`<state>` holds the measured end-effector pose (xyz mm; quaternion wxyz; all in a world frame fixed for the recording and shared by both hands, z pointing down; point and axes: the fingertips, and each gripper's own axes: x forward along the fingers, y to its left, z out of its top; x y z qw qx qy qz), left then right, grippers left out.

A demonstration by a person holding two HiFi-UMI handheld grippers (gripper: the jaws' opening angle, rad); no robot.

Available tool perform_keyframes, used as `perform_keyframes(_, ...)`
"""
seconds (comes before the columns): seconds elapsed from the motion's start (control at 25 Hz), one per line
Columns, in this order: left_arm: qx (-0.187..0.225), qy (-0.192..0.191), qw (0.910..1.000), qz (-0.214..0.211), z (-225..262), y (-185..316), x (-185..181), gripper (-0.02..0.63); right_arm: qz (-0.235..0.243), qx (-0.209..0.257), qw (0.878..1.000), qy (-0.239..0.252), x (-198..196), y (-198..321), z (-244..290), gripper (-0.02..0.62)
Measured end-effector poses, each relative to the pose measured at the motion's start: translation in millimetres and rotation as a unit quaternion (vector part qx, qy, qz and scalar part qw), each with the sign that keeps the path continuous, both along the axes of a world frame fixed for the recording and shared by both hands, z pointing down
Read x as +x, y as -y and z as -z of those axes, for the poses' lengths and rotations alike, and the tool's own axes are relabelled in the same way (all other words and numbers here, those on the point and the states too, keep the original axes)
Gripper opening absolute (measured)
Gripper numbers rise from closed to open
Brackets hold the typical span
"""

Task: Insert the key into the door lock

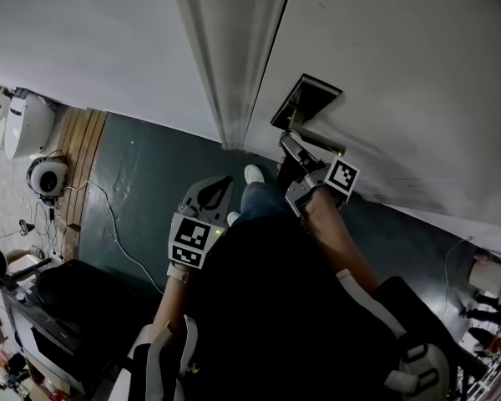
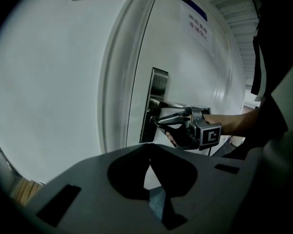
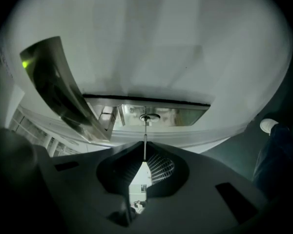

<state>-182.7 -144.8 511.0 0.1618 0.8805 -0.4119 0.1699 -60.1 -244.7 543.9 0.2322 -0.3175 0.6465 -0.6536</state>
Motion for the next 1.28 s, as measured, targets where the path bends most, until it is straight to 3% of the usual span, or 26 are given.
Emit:
perform_keyframes(0.32, -0.005, -0.002, 1.0, 0.001, -3, 0, -1, 0.009, -0.022, 0.023, 0.999, -0.029, 10, 17, -3, 0.032)
perform_keyframes(1.28, -0.009, -0.002, 0.9999, -0.006, -2, -18, 3, 0.009, -0.05, 0.046, 0.997, -0.028, 14, 21, 1, 0.034)
